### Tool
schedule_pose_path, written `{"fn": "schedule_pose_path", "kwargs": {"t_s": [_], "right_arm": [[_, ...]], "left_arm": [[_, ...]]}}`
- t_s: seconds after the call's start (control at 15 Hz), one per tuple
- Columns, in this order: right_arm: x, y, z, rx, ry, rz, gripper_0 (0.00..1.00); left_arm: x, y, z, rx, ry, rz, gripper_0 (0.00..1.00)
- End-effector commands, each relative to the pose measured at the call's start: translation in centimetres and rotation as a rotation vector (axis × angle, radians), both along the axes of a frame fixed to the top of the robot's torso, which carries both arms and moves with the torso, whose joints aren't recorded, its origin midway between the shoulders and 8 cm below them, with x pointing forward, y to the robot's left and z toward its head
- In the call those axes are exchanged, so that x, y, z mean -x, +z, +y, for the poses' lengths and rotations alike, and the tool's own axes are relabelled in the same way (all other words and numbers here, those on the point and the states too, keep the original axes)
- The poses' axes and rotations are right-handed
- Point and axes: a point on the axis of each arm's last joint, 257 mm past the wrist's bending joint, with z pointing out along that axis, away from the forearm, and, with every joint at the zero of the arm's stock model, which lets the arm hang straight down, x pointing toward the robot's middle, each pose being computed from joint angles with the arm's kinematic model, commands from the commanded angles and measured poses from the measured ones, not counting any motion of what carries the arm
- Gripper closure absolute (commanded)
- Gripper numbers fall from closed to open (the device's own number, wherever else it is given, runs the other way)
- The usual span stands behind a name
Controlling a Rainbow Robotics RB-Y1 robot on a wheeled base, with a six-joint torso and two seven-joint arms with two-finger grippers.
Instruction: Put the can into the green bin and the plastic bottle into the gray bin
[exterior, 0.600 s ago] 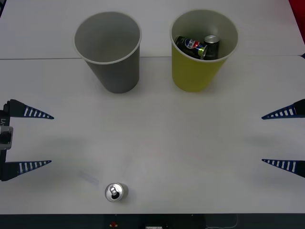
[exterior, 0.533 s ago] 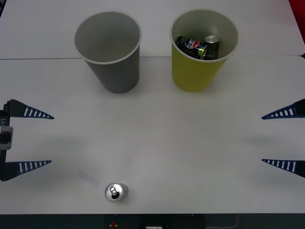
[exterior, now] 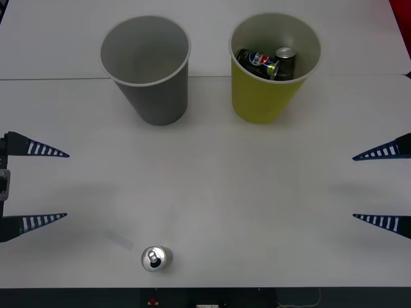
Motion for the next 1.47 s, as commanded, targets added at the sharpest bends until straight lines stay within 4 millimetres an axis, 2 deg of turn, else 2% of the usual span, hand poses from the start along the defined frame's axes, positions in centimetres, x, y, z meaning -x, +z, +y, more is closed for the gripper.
{"fn": "schedule_pose_path", "kwargs": {"t_s": [0.07,0.27,0.73,0.93,1.47], "right_arm": [[0.0,0.0,0.0,0.000,0.000,0.000,0.00],[0.0,0.0,0.0,0.000,0.000,0.000,0.00],[0.0,0.0,0.0,0.000,0.000,0.000,0.00],[0.0,0.0,0.0,0.000,0.000,0.000,0.00],[0.0,0.0,0.0,0.000,0.000,0.000,0.00]], "left_arm": [[0.7,-1.0,0.9,0.028,0.006,0.056,0.00],[1.2,-1.5,1.7,0.037,-0.031,0.078,0.00],[1.8,-5.2,-0.2,0.144,-0.164,0.086,0.00],[1.5,-6.5,-0.3,0.172,-0.186,0.102,0.00],[2.7,-10.2,-0.9,0.291,-0.181,0.290,0.00]]}}
